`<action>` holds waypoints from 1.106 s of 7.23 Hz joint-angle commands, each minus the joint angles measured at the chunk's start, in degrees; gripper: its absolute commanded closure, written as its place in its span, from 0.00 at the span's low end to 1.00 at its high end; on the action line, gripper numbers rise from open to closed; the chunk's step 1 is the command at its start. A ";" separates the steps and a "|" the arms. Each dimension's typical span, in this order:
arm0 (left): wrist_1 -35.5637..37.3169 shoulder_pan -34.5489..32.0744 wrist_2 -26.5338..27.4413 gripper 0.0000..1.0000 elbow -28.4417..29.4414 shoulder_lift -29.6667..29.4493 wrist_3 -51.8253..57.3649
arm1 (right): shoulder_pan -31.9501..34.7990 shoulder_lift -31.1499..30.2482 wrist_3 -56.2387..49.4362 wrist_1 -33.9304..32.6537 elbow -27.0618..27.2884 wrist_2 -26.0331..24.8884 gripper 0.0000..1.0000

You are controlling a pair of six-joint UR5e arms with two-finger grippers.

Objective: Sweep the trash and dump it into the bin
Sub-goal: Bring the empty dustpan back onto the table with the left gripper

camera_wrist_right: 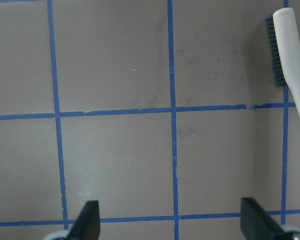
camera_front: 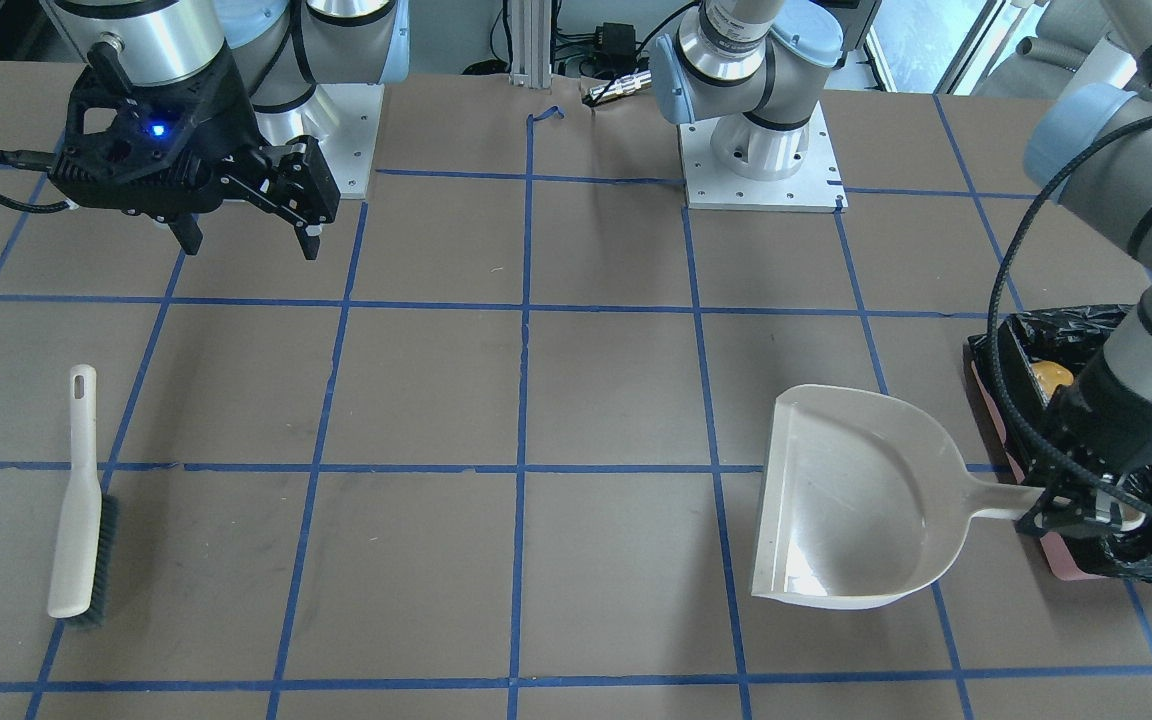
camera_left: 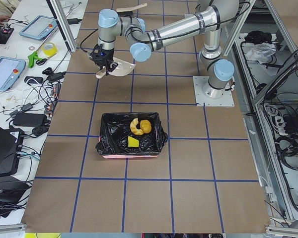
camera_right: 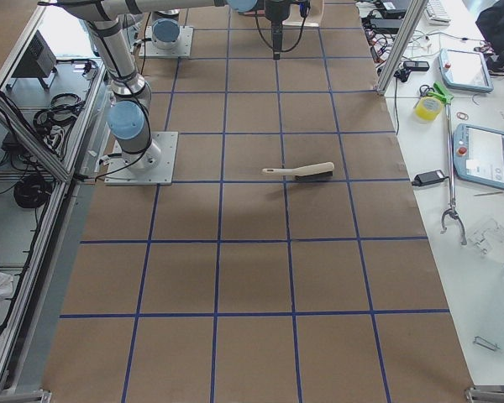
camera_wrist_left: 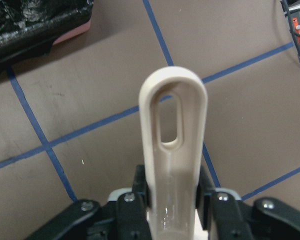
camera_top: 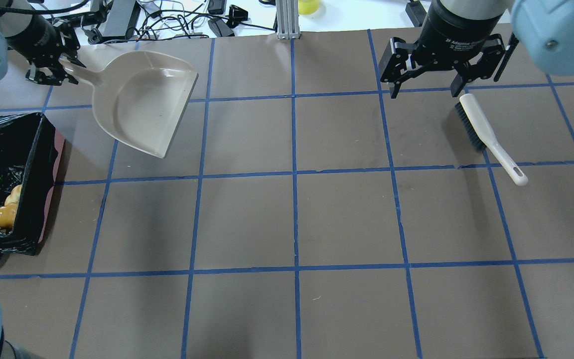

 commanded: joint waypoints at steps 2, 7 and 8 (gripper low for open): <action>0.39 -3.02 -1.31 1.00 -0.03 -5.46 -10.55 | 0.00 0.00 -0.13 0.00 0.03 0.00 0.00; 0.48 -3.29 -3.25 1.00 -0.03 -10.83 -8.56 | 0.00 0.00 -0.31 0.00 0.03 0.00 0.00; 0.39 -3.20 -3.16 1.00 -0.12 -11.44 -6.28 | 0.00 0.00 -0.31 0.00 0.03 0.00 0.00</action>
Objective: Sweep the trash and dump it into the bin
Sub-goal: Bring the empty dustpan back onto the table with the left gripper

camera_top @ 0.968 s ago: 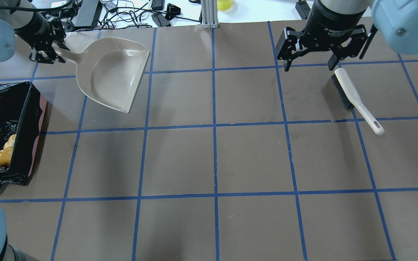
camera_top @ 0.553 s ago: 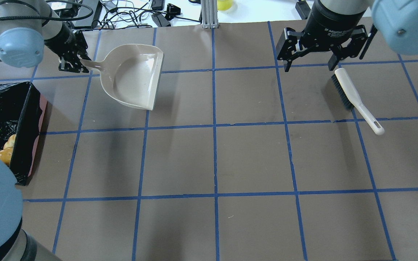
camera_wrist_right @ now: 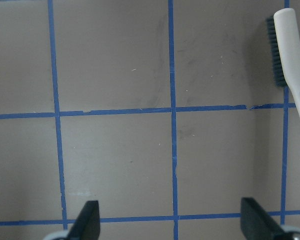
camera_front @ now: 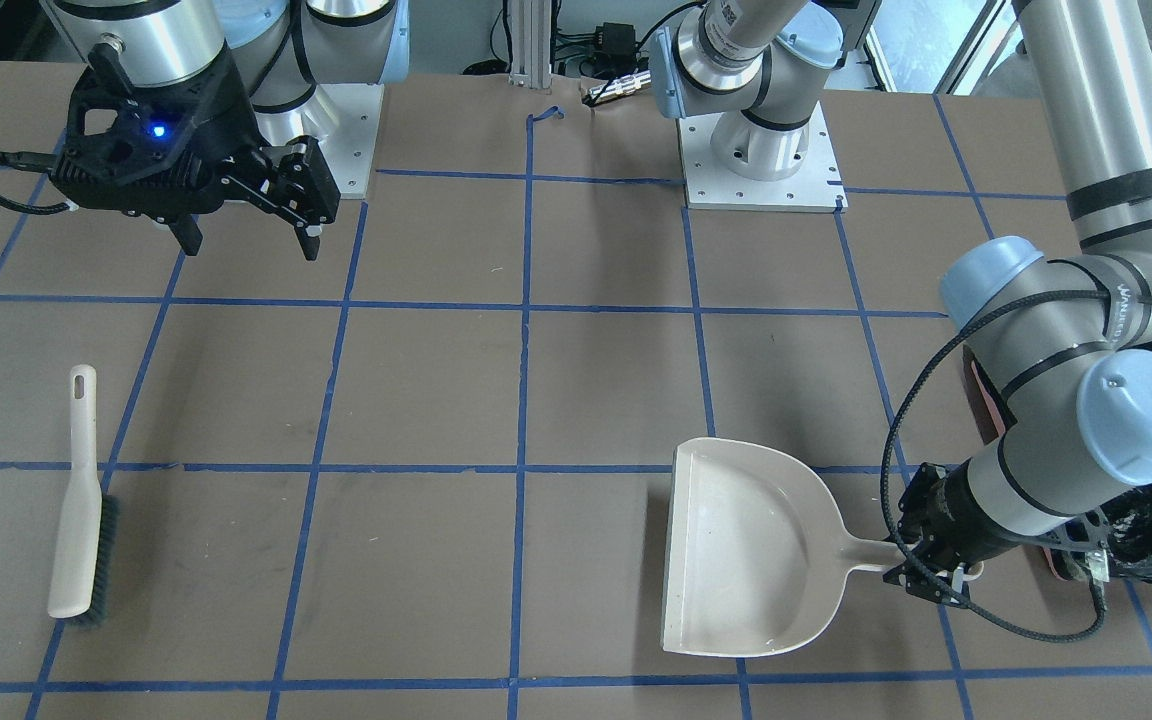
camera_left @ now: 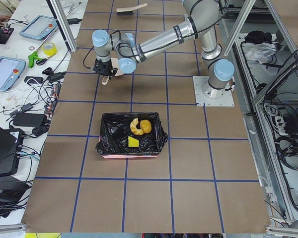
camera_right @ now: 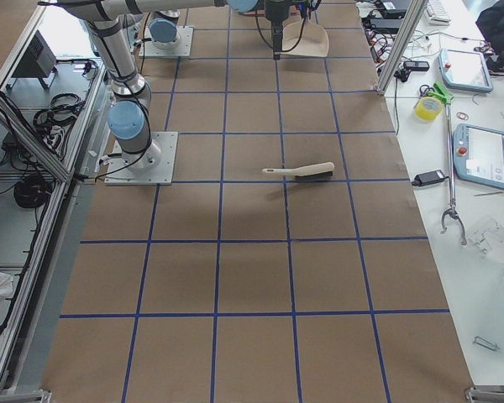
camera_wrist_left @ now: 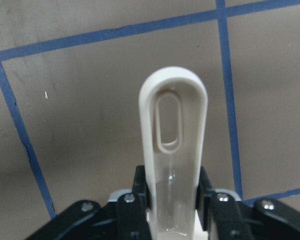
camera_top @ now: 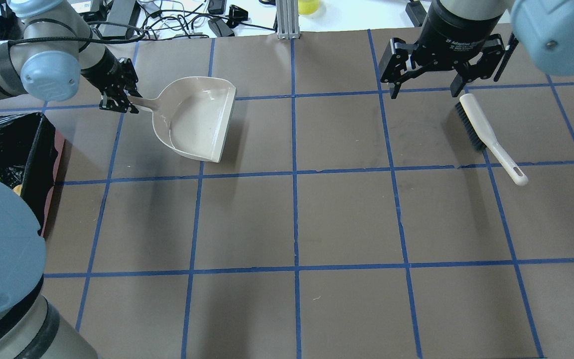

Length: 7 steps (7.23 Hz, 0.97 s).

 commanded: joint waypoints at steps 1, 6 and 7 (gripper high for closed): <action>0.02 0.07 0.25 1.00 0.10 -1.15 3.29 | 0.00 0.00 0.00 0.11 0.00 0.00 0.00; 0.45 0.16 0.95 1.00 1.77 -4.22 3.56 | 0.00 0.00 -0.09 0.20 0.00 0.00 0.00; 0.54 0.16 0.95 1.00 2.47 -4.66 3.56 | 0.00 0.00 -0.09 0.20 0.00 -0.09 0.00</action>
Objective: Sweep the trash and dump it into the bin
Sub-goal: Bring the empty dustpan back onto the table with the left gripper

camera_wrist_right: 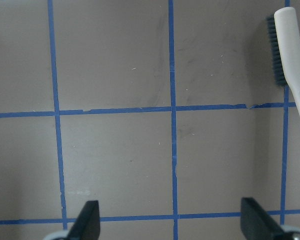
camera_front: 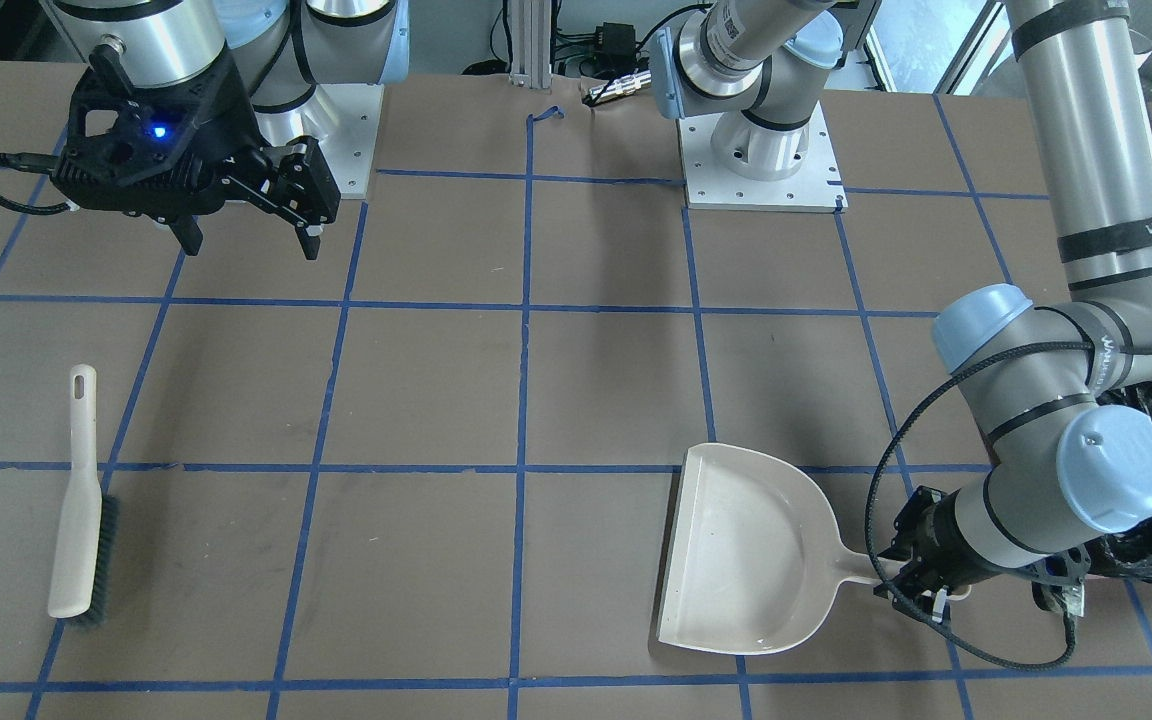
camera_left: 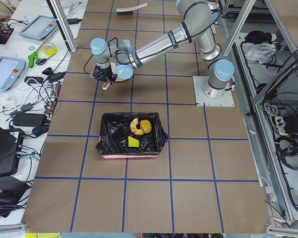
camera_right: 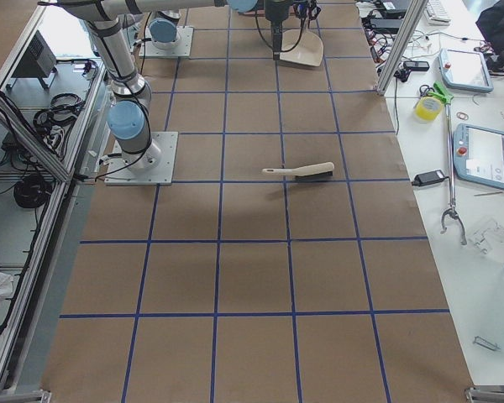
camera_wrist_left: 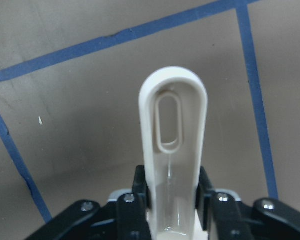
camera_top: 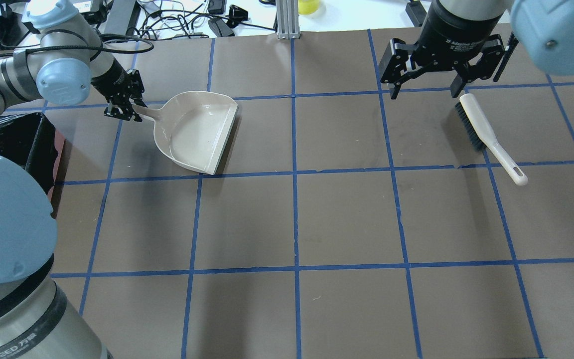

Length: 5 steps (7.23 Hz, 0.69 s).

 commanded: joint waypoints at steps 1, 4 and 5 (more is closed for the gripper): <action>0.18 0.00 0.03 1.00 1.55 -1.09 -0.08 | 0.00 0.00 0.00 0.01 0.00 0.01 0.00; 0.09 0.09 -0.23 1.00 3.85 -2.67 -4.56 | 0.00 0.00 0.00 0.10 0.00 -0.07 0.00; 0.09 0.01 -0.23 1.00 3.41 -2.68 -4.83 | 0.00 0.00 0.00 0.10 0.00 0.01 0.00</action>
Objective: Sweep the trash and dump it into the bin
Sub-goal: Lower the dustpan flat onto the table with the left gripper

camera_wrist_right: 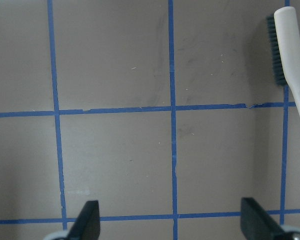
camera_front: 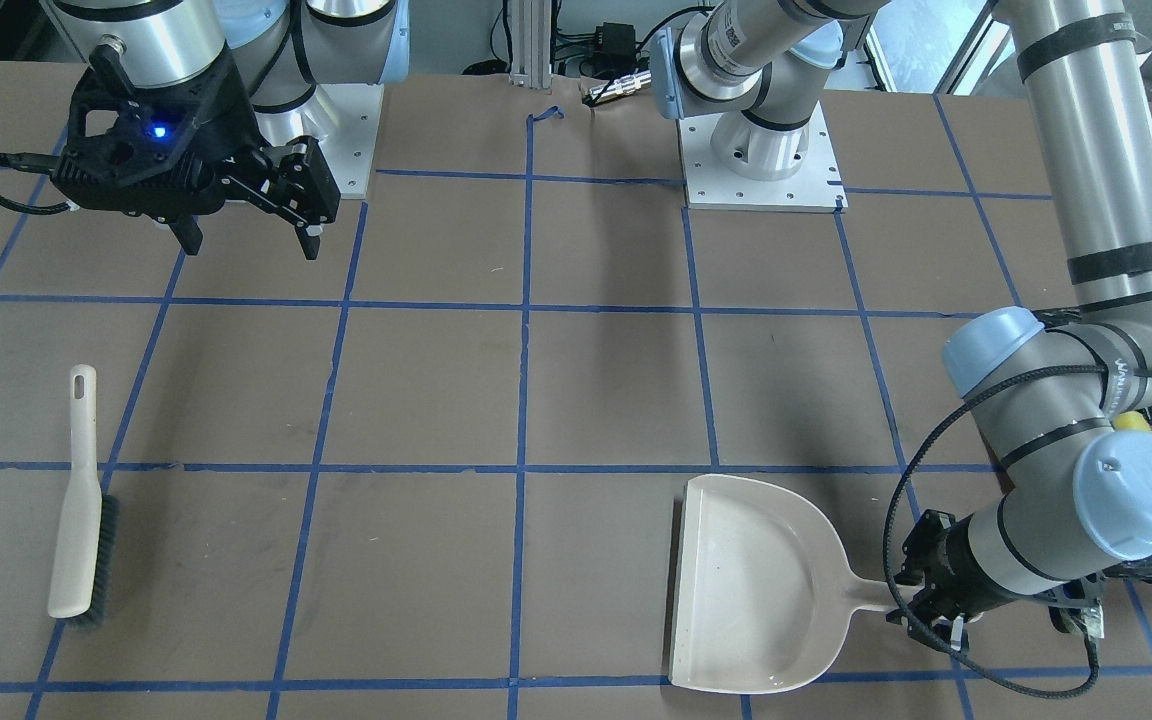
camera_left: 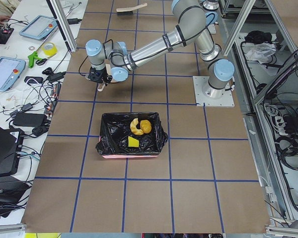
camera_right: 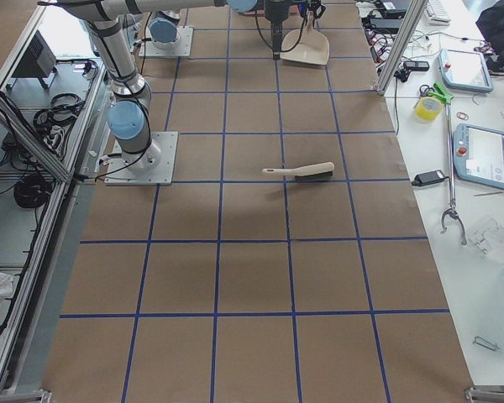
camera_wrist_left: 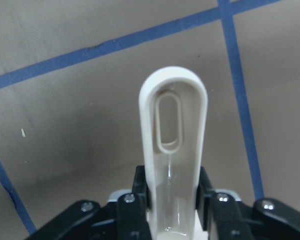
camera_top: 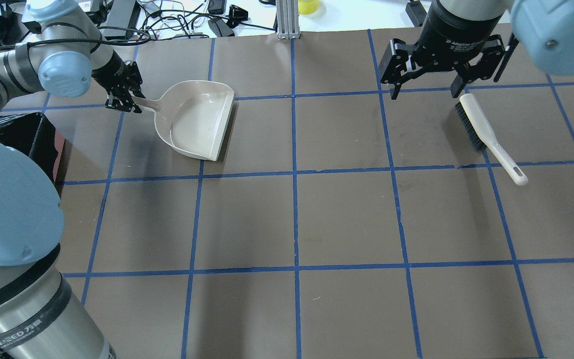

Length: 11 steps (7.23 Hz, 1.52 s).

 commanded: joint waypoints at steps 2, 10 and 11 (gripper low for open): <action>0.00 0.02 0.06 1.00 -0.83 0.60 -0.28 | 0.00 0.00 0.00 0.01 0.00 0.04 0.00; 0.00 0.46 0.15 1.00 -2.24 0.08 0.35 | 0.00 0.00 0.00 0.10 0.00 -0.05 0.00; 0.00 0.46 0.06 1.00 -2.16 0.08 -0.61 | 0.00 0.00 0.00 0.10 0.00 0.04 0.00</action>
